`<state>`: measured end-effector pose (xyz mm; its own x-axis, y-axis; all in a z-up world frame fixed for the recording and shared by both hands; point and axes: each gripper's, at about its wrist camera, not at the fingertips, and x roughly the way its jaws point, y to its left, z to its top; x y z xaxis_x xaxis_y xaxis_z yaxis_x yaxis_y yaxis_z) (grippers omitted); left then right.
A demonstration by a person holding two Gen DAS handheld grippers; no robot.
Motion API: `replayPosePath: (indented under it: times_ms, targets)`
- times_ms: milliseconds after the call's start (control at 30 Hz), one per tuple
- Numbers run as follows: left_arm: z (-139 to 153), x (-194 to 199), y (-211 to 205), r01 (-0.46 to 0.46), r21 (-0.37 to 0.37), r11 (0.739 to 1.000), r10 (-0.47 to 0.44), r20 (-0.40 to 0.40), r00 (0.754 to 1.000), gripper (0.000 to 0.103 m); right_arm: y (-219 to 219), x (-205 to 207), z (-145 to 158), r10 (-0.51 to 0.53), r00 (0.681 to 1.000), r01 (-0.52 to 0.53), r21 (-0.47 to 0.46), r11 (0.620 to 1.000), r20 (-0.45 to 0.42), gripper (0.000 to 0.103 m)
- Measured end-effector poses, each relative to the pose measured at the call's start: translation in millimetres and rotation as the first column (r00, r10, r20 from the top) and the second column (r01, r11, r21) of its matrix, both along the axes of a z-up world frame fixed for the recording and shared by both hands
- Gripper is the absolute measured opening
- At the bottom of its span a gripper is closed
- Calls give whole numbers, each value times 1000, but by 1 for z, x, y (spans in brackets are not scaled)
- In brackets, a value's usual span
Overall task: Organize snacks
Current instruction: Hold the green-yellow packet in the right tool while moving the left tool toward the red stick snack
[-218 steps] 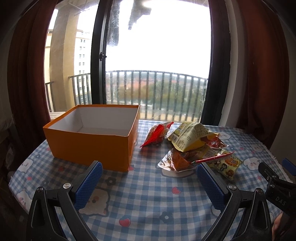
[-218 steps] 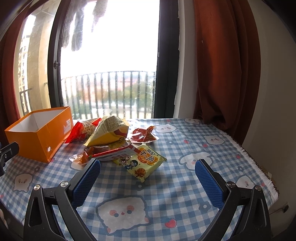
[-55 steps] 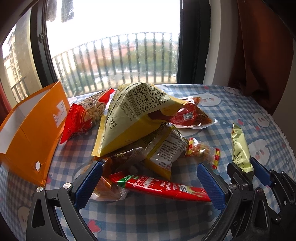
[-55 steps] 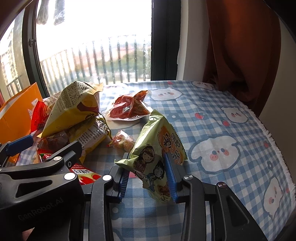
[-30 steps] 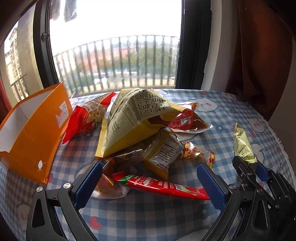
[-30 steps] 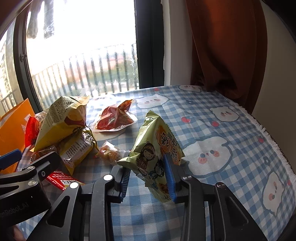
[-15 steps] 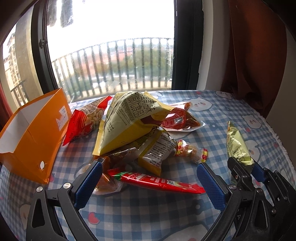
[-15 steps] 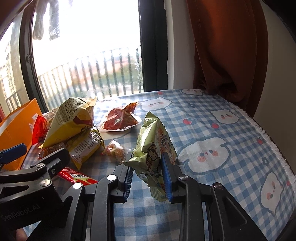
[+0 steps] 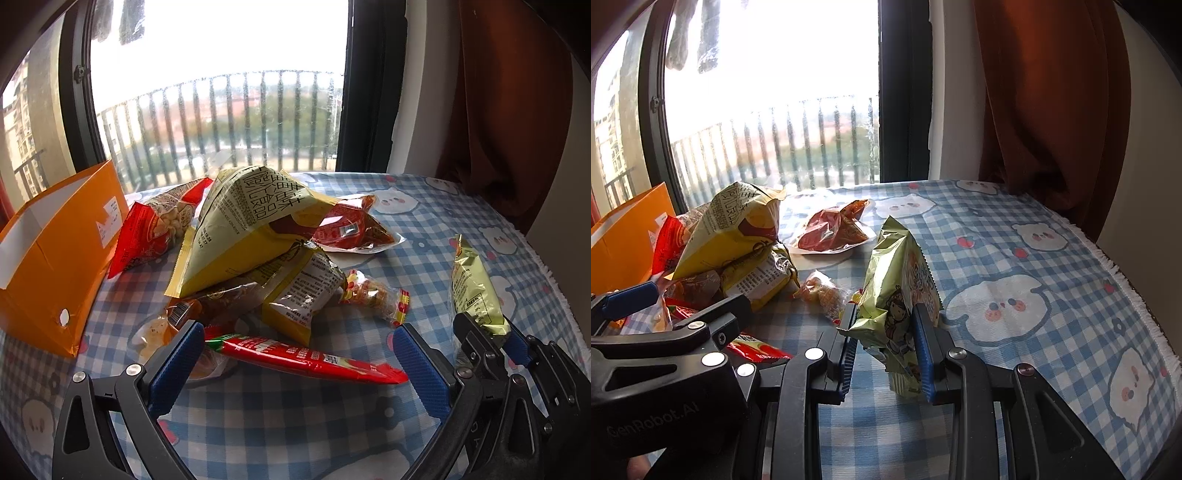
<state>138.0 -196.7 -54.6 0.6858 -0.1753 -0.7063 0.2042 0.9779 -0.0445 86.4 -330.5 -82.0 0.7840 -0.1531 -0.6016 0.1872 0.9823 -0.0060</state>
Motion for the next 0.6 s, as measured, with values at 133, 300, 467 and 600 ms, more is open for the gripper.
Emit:
replayPosePath:
  times_ms: [133,300,467,600]
  targets:
    - [-1,2,4,-8,-14,1000,8,-1,1000,103,-5,3,1,-10,1000,10,6,1000,-3,31]
    - [-2,3,5,-18,1,1000,18,-1,1000,103,-7,5,1,-14,1000,14,3,1000,-6,31]
    - [-8,0,0,-4,31,1000,4,-9,1000,103,-19,6,5,-41,999,41,33,999,-5,31]
    - [-15,-3,-4,6,48,999,-5,-23,1000,102,-18,5,9,-31,1000,31,32,999,1,31]
